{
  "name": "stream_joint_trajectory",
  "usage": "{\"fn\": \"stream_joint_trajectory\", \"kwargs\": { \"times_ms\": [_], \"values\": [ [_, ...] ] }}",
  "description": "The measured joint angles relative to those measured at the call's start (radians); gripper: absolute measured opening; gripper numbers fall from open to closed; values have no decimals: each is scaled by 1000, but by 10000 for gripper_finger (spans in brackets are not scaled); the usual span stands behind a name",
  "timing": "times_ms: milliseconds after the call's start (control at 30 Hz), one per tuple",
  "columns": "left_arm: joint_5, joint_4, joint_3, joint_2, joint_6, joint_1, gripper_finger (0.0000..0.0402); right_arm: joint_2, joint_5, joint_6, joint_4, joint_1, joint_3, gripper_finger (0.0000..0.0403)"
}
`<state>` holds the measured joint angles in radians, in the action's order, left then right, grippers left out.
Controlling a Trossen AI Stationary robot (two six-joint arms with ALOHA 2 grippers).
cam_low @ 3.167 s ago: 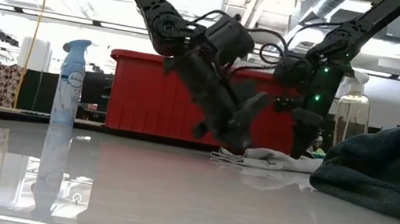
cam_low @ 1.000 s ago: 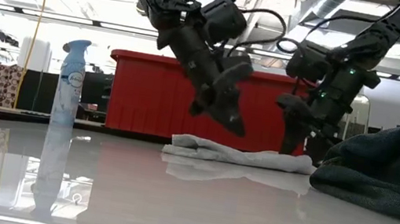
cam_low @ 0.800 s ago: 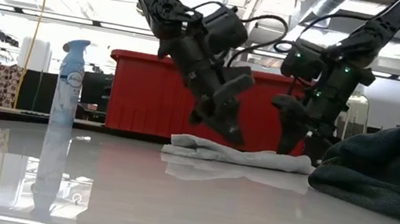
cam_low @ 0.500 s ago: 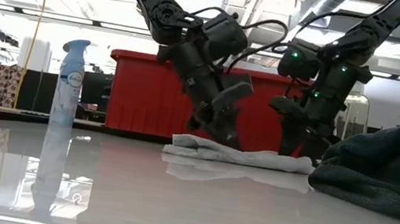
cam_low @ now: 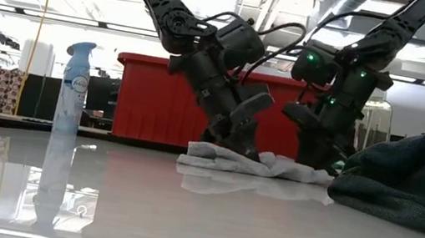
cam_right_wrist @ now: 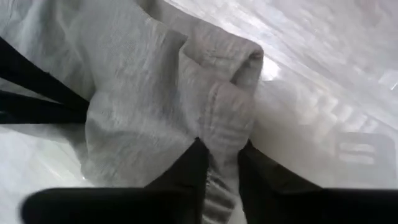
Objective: Fold laundry
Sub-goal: Fold the gray boxer shorts
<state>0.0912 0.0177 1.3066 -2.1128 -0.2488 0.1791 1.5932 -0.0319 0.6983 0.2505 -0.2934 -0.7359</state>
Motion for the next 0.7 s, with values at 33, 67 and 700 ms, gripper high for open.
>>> {"fn": "stream_joint_trajectory", "kwargs": {
  "times_ms": [33, 67, 700],
  "values": [
    [2, -5, 2, 0, 0, 0, 0, 0, 0, 0, 1, -1, 0, 90],
    [9, -9, 3, 0, 0, 0, 0, 0, 0, 0, 3, 0, 0, 73],
    [34, -135, 6, 201, -14, 9, 0, -92, 0, -81, 145, -49, 4, 22]
  ]
}}
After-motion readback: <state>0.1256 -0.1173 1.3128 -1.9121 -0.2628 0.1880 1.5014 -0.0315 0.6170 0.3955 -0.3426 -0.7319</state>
